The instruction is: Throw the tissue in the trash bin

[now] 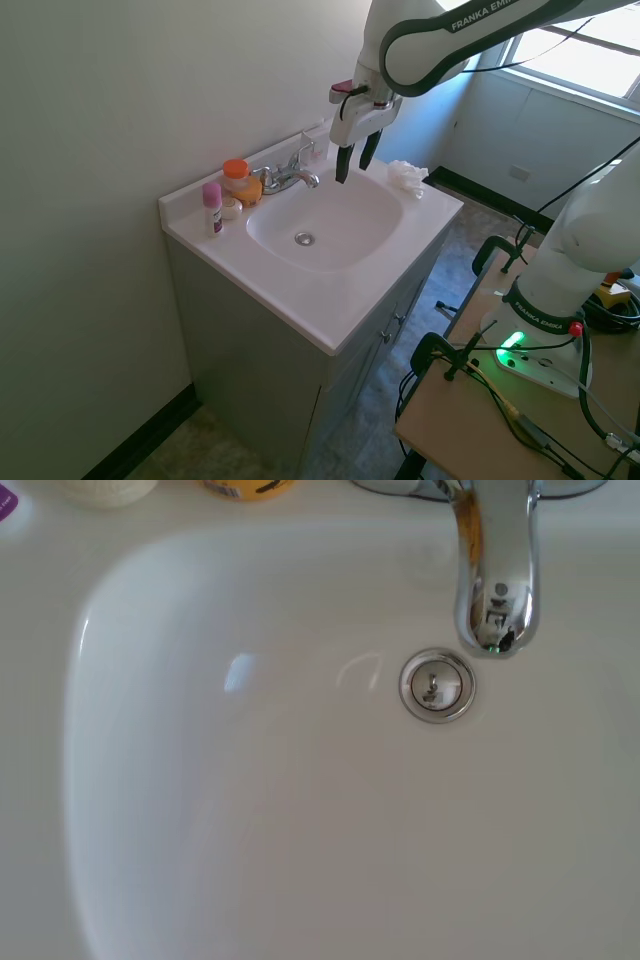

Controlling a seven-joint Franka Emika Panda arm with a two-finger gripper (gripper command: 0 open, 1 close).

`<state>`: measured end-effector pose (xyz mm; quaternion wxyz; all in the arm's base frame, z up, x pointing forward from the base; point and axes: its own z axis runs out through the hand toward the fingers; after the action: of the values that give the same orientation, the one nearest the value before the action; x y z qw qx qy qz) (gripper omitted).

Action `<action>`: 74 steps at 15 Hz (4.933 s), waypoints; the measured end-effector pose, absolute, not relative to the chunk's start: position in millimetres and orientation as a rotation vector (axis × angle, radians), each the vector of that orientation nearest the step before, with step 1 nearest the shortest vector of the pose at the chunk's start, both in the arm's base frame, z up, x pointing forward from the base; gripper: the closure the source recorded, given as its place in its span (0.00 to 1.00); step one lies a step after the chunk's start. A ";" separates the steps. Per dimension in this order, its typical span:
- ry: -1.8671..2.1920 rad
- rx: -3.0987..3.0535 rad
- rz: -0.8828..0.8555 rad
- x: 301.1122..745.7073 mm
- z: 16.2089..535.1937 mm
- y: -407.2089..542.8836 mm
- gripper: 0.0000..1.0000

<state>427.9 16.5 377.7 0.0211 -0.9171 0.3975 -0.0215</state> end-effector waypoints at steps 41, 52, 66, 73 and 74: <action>2.049 -2.305 -0.199 389.7 287.6 -395.0 1.00; 2.341 -2.225 -0.107 470.8 137.6 -458.4 0.00; 2.340 -2.204 -0.063 474.3 120.5 -466.4 0.00; 2.313 -2.211 -0.062 473.5 115.5 -473.3 0.00; 2.311 -2.211 -0.063 468.3 116.6 -475.3 0.00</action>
<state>468.3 -475.3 116.6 -0.0288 -0.6908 0.7222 -0.0197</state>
